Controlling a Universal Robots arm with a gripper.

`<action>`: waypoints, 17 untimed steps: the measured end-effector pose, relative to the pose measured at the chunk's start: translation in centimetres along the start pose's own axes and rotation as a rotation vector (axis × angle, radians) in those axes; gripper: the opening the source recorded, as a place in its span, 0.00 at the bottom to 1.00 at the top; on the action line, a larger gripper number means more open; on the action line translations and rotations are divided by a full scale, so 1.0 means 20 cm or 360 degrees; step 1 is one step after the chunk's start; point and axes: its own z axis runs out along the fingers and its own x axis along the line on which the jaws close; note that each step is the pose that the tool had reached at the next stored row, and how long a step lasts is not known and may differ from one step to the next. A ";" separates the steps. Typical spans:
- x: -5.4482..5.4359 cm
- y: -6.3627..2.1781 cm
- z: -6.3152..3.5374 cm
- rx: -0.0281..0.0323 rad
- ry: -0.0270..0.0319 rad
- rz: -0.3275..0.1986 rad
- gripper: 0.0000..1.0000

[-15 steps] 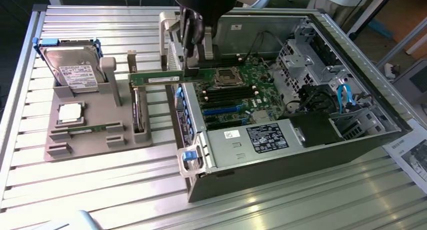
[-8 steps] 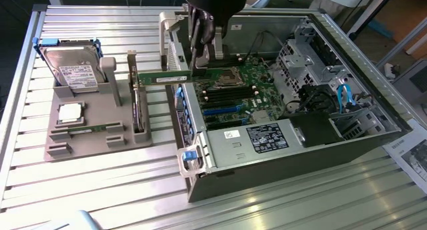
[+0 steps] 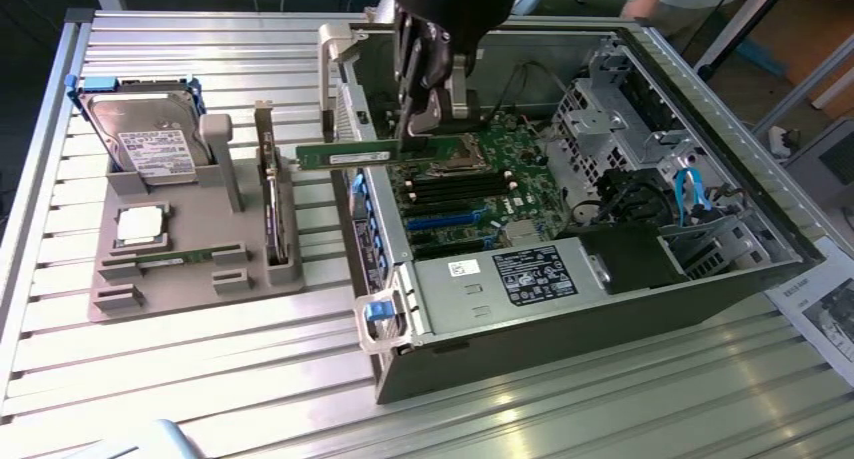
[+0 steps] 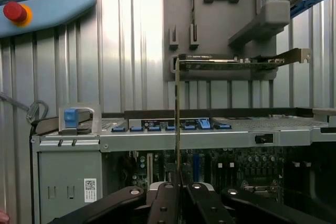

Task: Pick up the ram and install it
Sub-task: 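Pick up the ram and move it above insertion slot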

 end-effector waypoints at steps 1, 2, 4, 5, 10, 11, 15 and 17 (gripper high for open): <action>0.00 -0.007 0.000 0.00000 0.00000 0.0000 0.12; 0.00 -0.019 -0.001 -0.00002 -0.00003 0.0000 0.12; 0.01 -0.045 -0.002 -0.00001 -0.00010 0.0000 0.12; 0.01 -0.053 -0.002 -0.00001 -0.00014 0.0000 0.12; 0.01 -0.099 -0.004 -0.00003 -0.00062 0.0000 0.12; 0.01 -0.104 -0.004 -0.00003 -0.00069 0.0000 0.12; 0.01 -0.139 -0.005 -0.00003 -0.00113 0.0000 0.12; 0.01 -0.159 -0.006 -0.00004 -0.00136 0.0000 0.12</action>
